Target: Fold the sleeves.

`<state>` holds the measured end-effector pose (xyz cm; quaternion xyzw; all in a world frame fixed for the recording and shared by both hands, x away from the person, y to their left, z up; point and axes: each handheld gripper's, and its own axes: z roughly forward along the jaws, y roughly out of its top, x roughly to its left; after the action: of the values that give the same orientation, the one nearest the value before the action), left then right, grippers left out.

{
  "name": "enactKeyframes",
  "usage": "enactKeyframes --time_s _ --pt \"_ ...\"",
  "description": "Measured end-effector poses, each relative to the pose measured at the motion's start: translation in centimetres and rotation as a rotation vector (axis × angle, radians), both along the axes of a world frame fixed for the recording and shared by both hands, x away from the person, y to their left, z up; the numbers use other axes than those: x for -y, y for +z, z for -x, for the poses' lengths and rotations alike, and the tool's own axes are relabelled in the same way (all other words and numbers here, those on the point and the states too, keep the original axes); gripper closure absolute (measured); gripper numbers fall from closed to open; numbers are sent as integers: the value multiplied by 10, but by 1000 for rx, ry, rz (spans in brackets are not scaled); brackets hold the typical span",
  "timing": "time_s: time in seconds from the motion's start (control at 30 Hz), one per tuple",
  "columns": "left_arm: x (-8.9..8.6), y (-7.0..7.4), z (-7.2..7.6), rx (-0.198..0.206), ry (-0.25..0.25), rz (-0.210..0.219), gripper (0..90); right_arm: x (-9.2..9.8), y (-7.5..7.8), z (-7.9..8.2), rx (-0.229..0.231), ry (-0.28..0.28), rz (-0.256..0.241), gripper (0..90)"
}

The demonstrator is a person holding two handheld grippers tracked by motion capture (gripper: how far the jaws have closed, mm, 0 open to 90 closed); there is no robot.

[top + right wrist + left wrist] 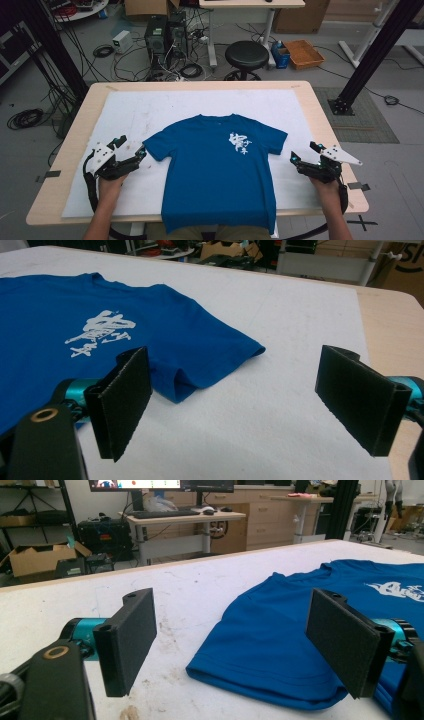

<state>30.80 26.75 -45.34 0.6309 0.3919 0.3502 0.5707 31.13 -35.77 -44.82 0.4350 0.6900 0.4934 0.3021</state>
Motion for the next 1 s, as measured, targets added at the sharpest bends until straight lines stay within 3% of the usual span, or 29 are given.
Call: enactKeyframes --time_s 0.47,0.7,0.9,0.93,1.0 --pt "2 1 -1 -12 15 -17 207 2 0 -3 -26 -31 -18 146" --pt "3 1 -4 -44 23 -28 206 0 0 -5 -50 -52 -1 146" --pt "7 2 -5 -56 33 -58 206 4 1 -11 -113 -113 -59 146" --pt "7 2 -6 -62 35 -63 206 4 2 -15 -157 -135 -107 147" --pt "7 2 -6 -67 41 -62 206 2 4 -18 -172 -141 -114 147"
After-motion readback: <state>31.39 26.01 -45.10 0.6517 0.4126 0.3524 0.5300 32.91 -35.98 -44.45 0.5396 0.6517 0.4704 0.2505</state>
